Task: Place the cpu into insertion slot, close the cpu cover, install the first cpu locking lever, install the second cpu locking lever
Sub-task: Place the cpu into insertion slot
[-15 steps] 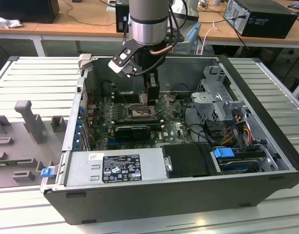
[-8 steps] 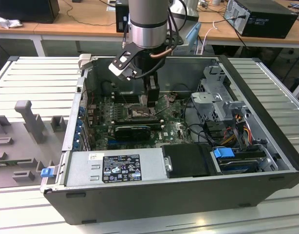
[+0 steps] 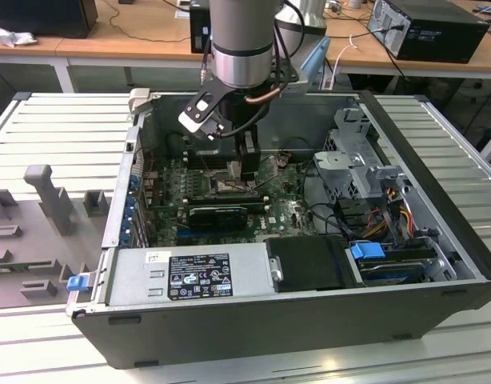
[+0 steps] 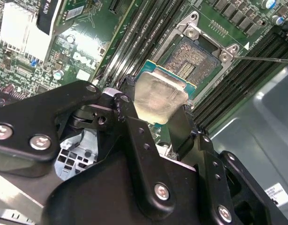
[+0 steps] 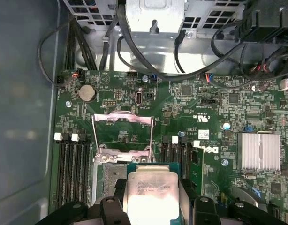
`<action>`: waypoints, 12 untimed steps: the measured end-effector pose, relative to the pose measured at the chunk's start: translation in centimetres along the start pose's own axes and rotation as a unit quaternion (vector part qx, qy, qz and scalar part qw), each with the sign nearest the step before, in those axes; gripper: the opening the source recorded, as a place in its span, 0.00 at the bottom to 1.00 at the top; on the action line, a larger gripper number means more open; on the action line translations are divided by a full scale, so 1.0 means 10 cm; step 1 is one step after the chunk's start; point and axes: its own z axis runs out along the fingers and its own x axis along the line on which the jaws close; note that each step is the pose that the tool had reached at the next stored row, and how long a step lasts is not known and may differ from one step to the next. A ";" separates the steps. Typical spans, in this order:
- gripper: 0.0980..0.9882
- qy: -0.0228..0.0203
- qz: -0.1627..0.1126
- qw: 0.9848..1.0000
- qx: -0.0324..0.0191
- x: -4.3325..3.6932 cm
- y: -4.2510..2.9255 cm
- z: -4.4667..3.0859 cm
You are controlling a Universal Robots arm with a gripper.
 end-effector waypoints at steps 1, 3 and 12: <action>0.48 0.000 0.000 1.000 0.000 0.002 -0.001 0.005; 0.48 0.000 0.000 1.000 0.000 0.010 -0.006 0.008; 0.48 -0.001 0.014 1.000 0.000 0.034 -0.113 0.034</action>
